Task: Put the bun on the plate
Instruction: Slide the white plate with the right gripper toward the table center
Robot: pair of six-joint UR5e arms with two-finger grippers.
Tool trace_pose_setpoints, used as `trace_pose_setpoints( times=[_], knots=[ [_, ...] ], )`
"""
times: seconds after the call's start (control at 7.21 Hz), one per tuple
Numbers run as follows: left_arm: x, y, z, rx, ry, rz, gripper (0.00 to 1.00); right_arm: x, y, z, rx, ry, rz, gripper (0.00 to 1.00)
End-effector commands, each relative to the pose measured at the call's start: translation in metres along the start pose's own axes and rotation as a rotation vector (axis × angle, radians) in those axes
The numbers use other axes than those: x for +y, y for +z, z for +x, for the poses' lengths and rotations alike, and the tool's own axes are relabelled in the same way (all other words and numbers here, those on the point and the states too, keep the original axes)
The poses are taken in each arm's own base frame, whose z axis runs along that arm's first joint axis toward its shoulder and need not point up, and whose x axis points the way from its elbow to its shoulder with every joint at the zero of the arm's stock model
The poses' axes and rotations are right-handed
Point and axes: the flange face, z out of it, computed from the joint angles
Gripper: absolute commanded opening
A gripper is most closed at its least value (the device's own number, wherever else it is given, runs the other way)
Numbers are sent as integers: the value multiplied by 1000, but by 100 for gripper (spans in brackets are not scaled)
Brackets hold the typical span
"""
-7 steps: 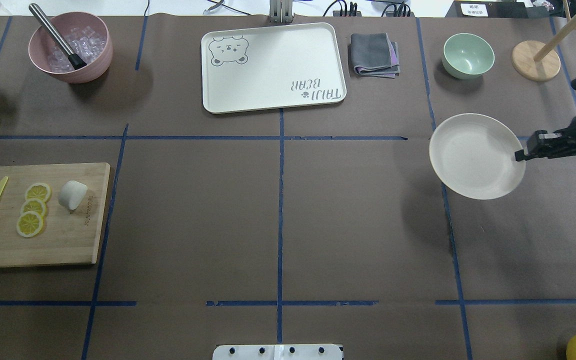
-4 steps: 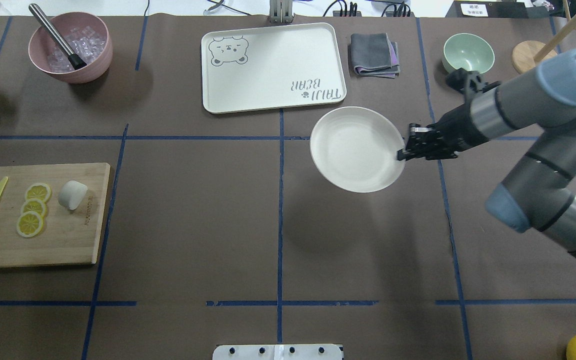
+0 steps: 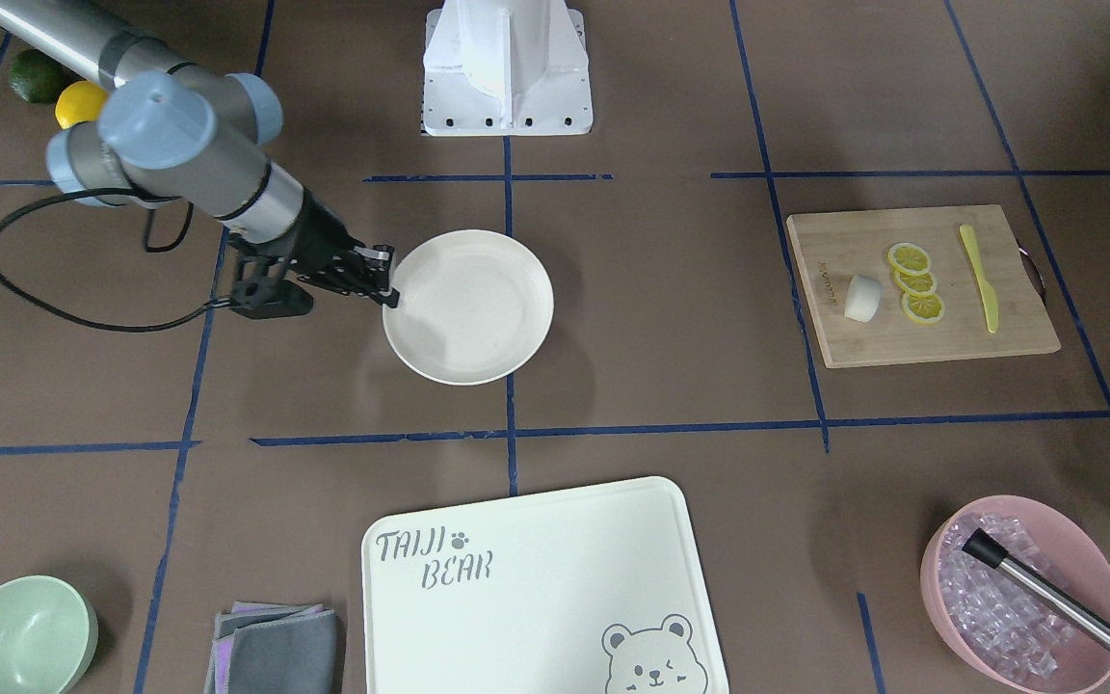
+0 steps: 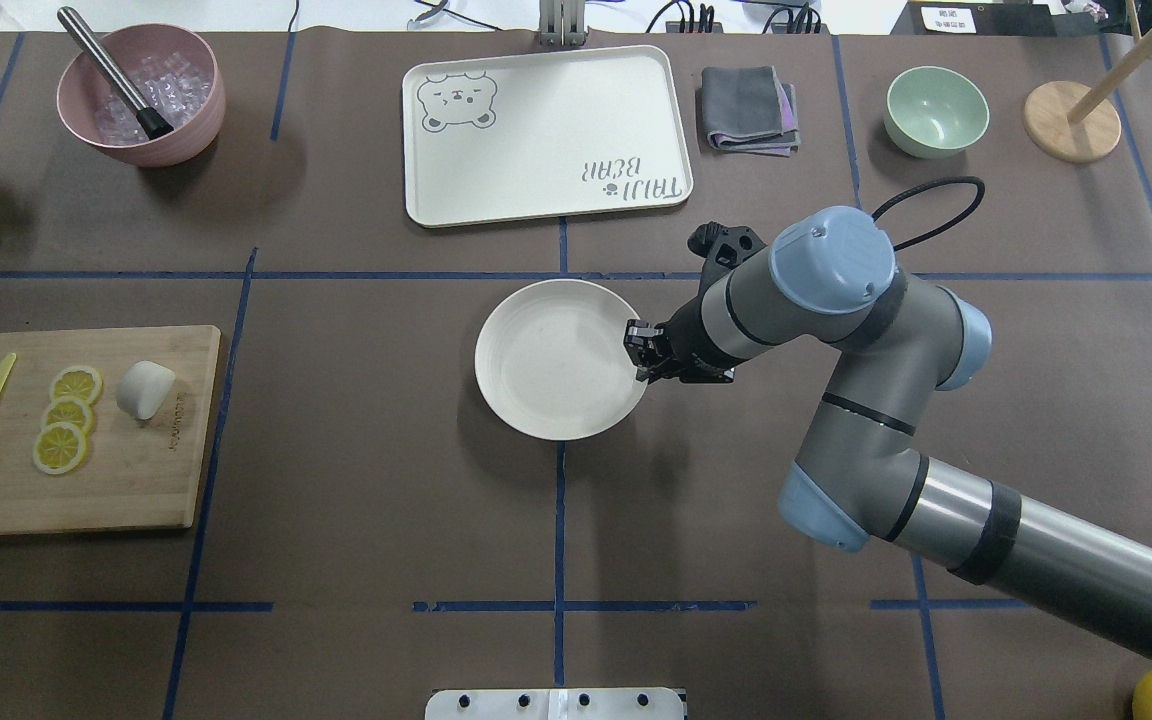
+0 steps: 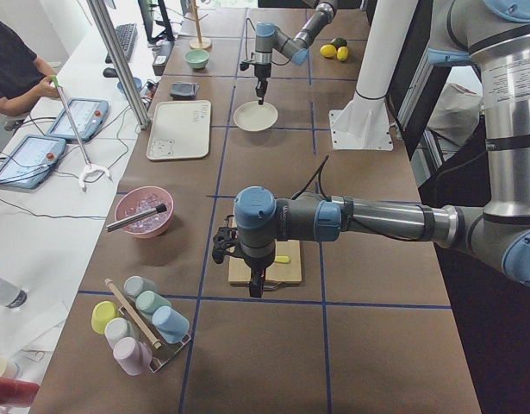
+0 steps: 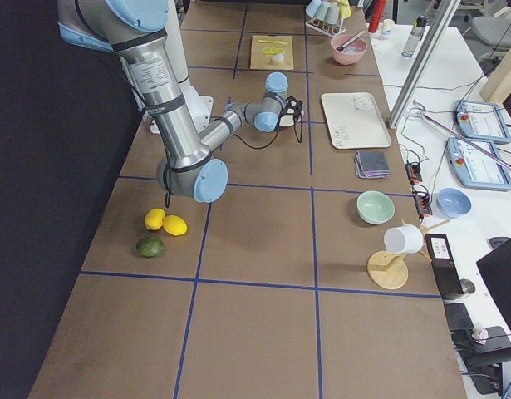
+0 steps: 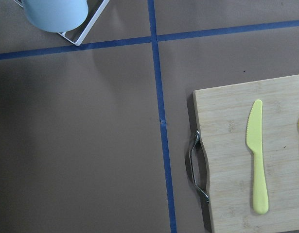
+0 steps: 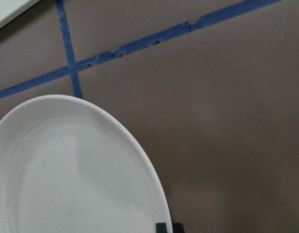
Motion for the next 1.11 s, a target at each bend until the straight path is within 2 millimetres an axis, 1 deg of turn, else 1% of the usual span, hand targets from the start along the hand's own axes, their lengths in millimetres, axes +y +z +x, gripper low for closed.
trace_pose_setpoints(
  times=[0.0, 0.14, 0.28, 0.42, 0.55, 0.69, 0.83, 0.97],
  knots=[
    [-1, -3, 4, 5, 49, 46, 100, 8, 20, 1, 35, 2, 7, 0],
    [0, -3, 4, 4, 58, 55, 100, 9, 21, 2, 37, 2, 6, 3],
    [1, -1, 3, 5, 56, 51, 100, 12, 22, 1, 37, -1, 3, 20],
    [0, -1, 5, 4, 66, 55, 100, 13, 22, 0, 37, 0, 4, 77],
    [-2, -3, 6, 3, 86, 76, 100, 12, 21, 0, 35, 3, 5, 99],
    [-4, -6, 9, 2, 88, 100, 100, 9, 15, -1, 27, 3, 12, 100],
    [-10, -6, 18, 7, 76, 103, 100, -4, -25, -5, -17, 9, 40, 100],
    [-18, 2, 47, 16, 134, 80, 100, -13, -76, 14, 10, 53, 45, 100]
  ],
)
